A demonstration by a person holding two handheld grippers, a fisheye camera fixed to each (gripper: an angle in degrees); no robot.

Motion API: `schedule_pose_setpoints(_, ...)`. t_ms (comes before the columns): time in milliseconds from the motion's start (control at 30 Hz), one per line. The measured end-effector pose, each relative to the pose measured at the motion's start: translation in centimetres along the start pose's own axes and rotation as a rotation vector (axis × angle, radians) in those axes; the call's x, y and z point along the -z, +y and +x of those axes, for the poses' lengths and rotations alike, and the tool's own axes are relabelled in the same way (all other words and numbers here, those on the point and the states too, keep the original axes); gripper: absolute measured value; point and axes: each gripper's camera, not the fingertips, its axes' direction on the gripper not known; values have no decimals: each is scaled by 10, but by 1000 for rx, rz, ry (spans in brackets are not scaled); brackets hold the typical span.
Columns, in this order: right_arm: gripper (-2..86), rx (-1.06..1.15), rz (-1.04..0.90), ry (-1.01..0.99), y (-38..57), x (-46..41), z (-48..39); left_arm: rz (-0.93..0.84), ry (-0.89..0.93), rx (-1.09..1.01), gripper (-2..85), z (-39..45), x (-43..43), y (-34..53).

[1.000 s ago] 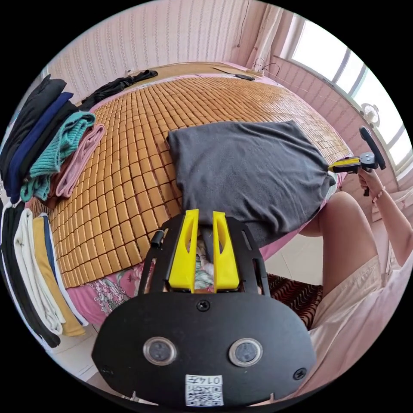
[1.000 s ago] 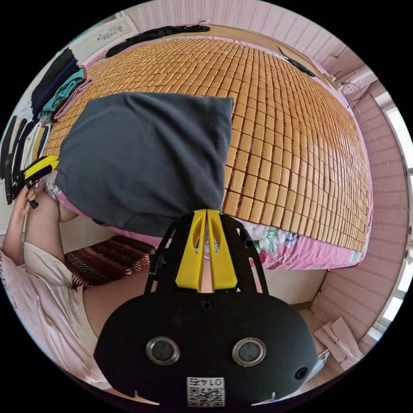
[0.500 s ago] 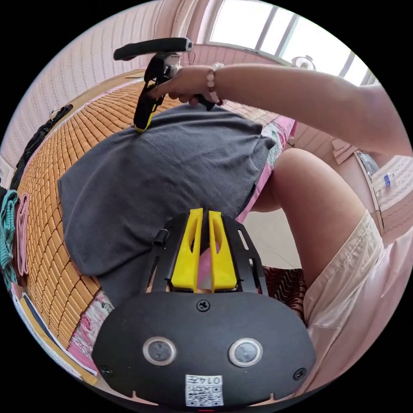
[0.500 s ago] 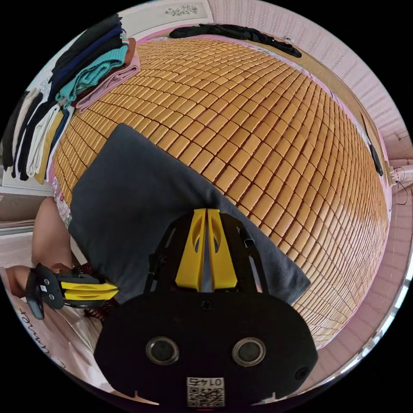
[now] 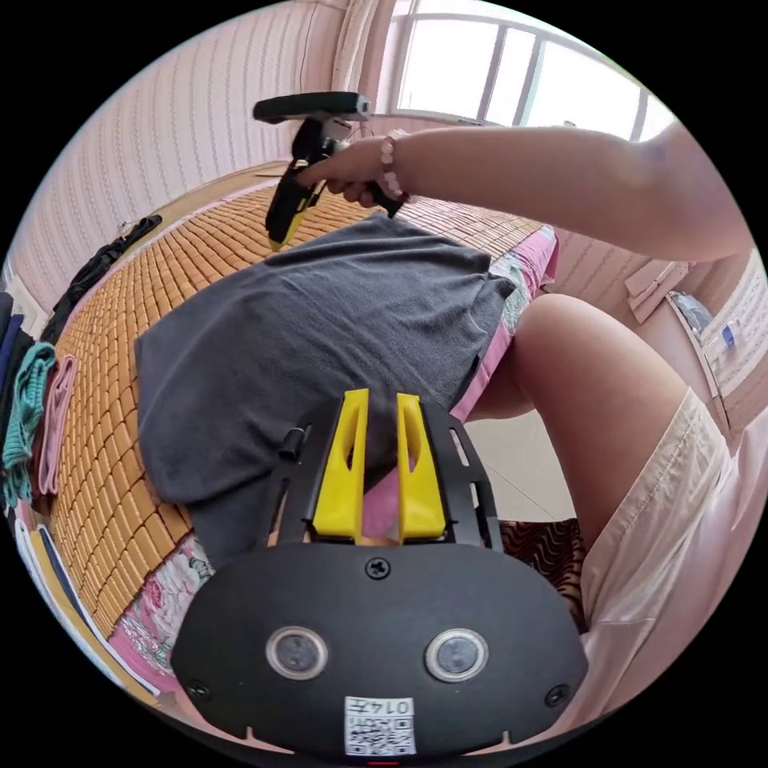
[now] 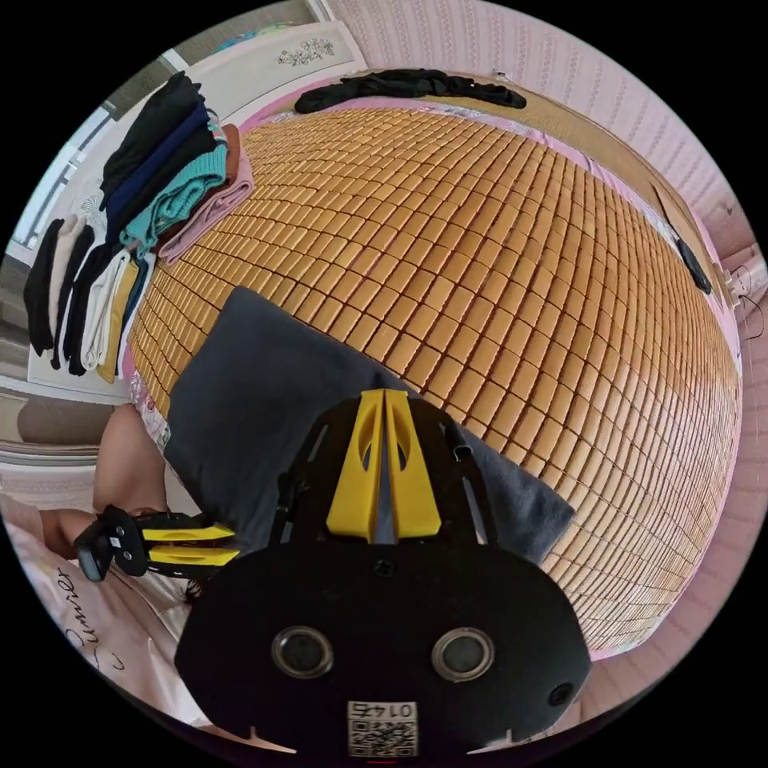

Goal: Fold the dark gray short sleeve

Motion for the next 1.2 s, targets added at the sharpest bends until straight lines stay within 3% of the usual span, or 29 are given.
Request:
schedule_pose_setpoints(167, 39, -260, 131, -57, 143, 82, 68, 123, -113, -56, 81, 17, 14, -7)
schedule_pose_setpoints(267, 81, -470, 64, -192, 219, 91, 109, 177, -40, -69, 91, 25, 6, -22)
schedule_pose_setpoints(367, 86, -584, 6, -198, 270, 89, 131, 212, 15, -124, 119, 38, -9, -42)
schedule_pose_setpoints(533, 48, -595, -28, -284, 290, 90, 161, 173, 129, -231, 153, 67, -44, -75)
schedule_pose_setpoints(733, 19, -541, 159, -493, 310, 142, 194, 118, 147, -309, 175, 91, -88, -112)
schedule_pose_setpoints(833, 24, -501, 288, -675, 319, 159, 213, 72, 158, -269, 155, 89, -107, -125)
schedule_pose_setpoints(933, 44, -499, 390, -860, 331, 162, 237, 66, 132, -213, 64, 83, -113, -132)
schedule_pose_setpoints(1067, 103, -678, 538, -919, 371, 167, 278, 99, 113, -181, 7, 72, -105, -132)
schedule_pose_setpoints(1200, 165, -762, 452, -900, 362, 153, 302, 118, 145, -167, -2, 64, -93, -132)
